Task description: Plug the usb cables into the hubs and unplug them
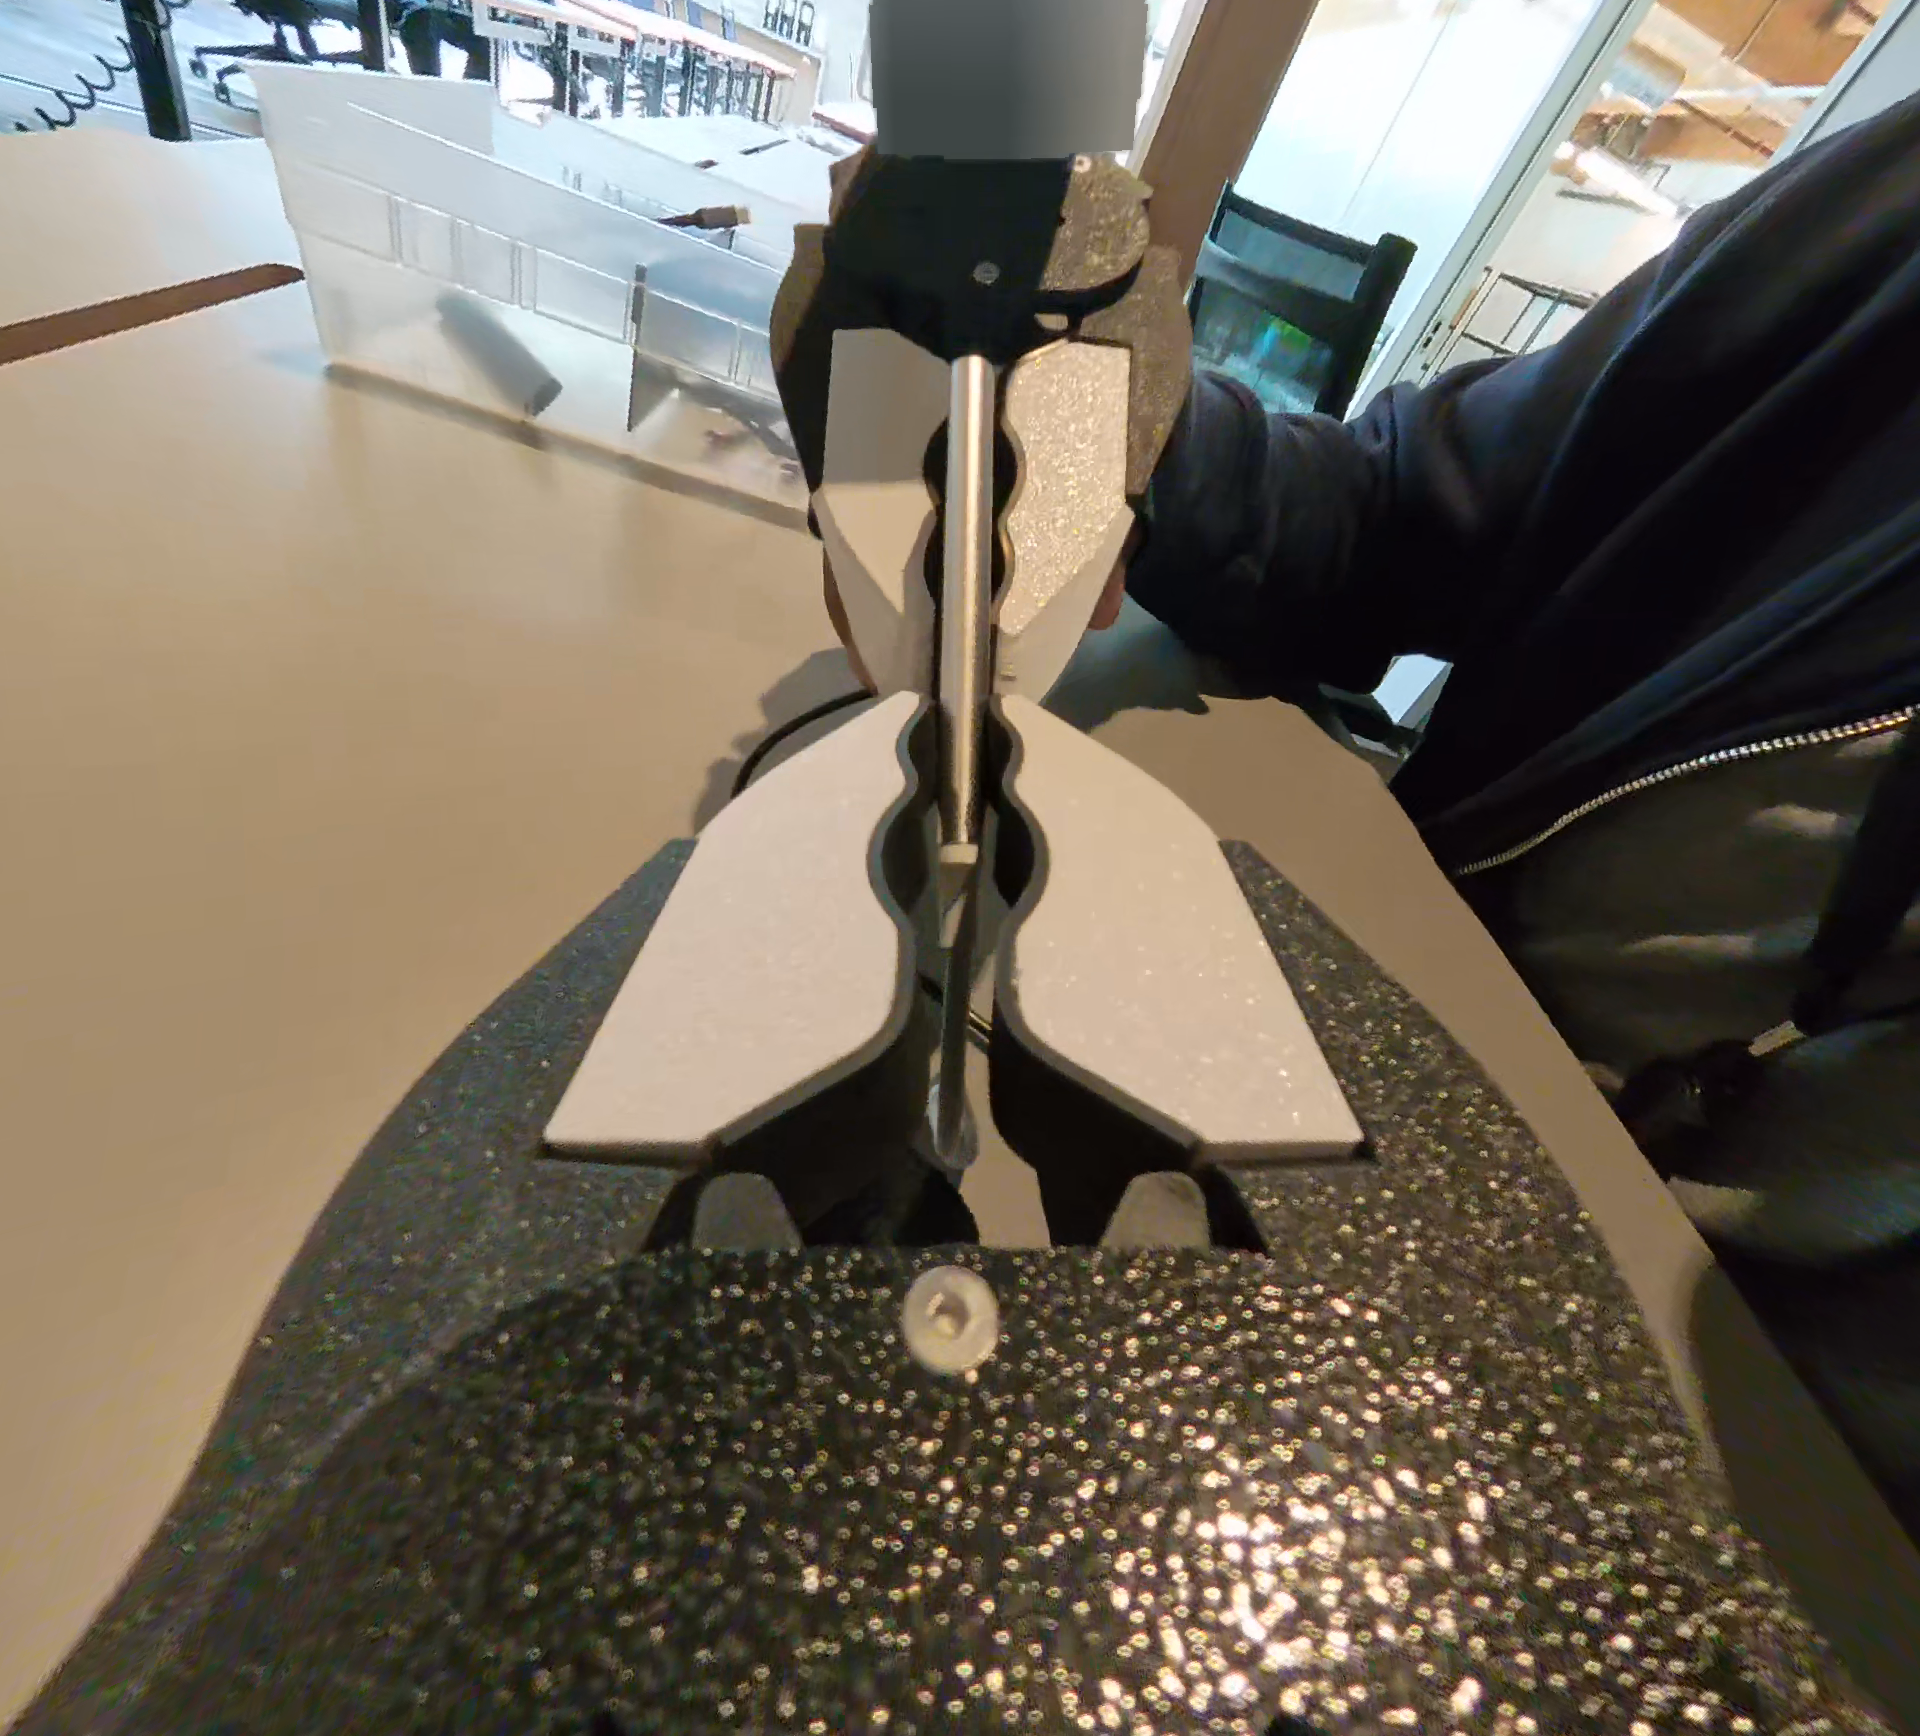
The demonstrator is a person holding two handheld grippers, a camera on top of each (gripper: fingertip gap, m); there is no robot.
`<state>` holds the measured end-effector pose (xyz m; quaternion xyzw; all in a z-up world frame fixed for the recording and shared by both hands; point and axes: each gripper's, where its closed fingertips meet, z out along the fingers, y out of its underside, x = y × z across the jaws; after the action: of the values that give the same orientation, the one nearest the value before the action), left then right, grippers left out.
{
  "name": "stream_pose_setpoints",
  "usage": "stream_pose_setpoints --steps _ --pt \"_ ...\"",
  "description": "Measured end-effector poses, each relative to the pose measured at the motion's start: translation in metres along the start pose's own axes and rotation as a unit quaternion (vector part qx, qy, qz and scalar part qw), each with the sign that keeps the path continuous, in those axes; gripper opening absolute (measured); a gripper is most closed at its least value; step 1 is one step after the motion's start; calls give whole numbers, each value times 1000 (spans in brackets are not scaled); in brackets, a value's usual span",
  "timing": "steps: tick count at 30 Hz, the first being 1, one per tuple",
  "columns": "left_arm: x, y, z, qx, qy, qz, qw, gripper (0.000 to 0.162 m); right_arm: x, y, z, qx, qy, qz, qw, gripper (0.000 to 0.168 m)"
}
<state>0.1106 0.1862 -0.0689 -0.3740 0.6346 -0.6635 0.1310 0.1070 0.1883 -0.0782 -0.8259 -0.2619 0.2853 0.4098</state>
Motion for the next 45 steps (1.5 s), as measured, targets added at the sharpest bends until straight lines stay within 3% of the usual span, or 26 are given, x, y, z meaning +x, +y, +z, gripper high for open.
stream_pose_setpoints --steps 4,7,11,16,18,21,24,26,30,34,40,45 --pt "2 -17 -2 66 10 -22 997 7 -1 -15 -6 53 -13 23 998 7" --pt "1 -55 -31 212 27 -57 975 7 7 -11 -3 69 -6 54 996 7" --pt "-15 -52 -50 167 -44 -24 985 7 14 -14 -7 89 9 60 994 7" --pt "-26 -37 -41 127 -78 -5 989 7 8 -35 -26 95 56 2 994 7" --pt "-32 -30 -39 113 -95 7 989 7 3 -58 -53 120 87 -25 989 7" --pt "-33 -30 -40 115 -100 22 988 7 -12 -100 -122 183 159 -81 967 7" --pt "-34 -31 -42 120 -104 26 987 7 -37 -131 -211 254 266 -139 920 7" --pt "-34 -30 -41 116 -104 27 987 7 -48 -134 -270 280 351 -163 878 7" --pt "-32 -27 -36 100 -103 37 989 7 -34 -95 -353 229 509 -154 815 7" --pt "-31 -25 -33 91 -102 40 990 7 5 -22 -390 167 585 -94 788 7" --pt "-29 -24 -30 86 -99 42 990 7 52 87 -373 123 606 5 786 7" --pt "-28 -22 -27 80 -93 42 992 7 63 130 -340 26 608 5 793 7"
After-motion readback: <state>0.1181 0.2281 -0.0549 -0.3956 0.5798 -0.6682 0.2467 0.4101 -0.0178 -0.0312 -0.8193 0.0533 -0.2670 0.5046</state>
